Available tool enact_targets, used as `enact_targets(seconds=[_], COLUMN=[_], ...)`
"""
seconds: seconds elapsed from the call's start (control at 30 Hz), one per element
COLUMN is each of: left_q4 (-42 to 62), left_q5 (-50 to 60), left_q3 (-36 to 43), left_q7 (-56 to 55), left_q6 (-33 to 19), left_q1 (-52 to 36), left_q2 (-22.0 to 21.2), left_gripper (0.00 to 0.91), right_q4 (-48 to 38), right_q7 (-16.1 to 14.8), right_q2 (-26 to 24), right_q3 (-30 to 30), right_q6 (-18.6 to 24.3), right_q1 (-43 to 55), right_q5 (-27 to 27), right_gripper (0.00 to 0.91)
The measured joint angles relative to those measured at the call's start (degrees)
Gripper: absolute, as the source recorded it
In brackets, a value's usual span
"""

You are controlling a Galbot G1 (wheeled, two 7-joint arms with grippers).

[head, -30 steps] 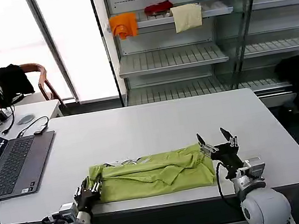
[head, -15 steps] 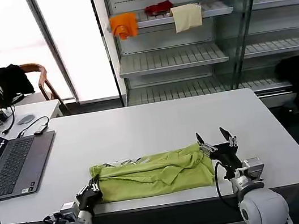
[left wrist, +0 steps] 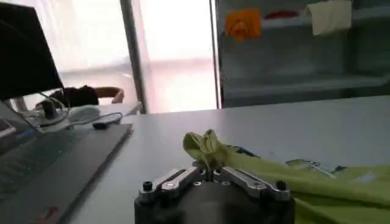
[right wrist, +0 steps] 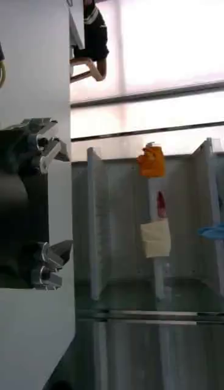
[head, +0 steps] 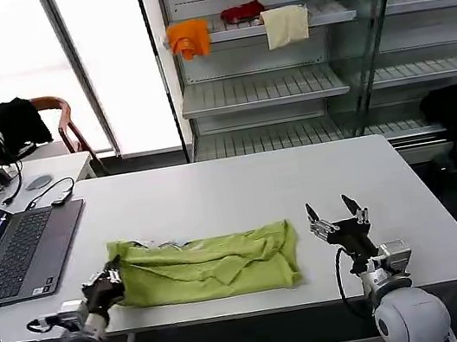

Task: Fold and organize the clothes.

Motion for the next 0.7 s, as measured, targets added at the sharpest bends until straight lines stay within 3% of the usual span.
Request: enact_targets(seconds=[0.27,0.4,0.57,0.7], left_q4=[3.1,2.9,0.0,-3.5], left_q5=[5.0,5.6,6.7,8.5], left_q3=[-7.5,-9.4,-9.2,-5.9], left_q7=[6.3,8.3,9.1,9.2], left_q6=[-1.2,-0.6,1.1,2.6], left_q1=[-2.7,-3.0,-3.1,-3.5], left_q2=[10.2,13.3,13.9,11.8], left_gripper=[0.000,0.010,0.010,0.010], right_q4=[-1.6,-2.6,-3.5,-3.7], right_q7=[-0.1,-0.1,-0.1,-0.2], right_q2=[-0.2,0.0,0.4,0.3], right_q3=[-0.4,-0.8,-1.1,-0.7], right_q6=[0.6,1.1,1.7,2.2], right_q1=[0.6,0.7,0.3,-0.2], right_q5=[0.1,0.1,-0.2,-0.2], right_gripper=[0.907,0.907,0.907,0.907])
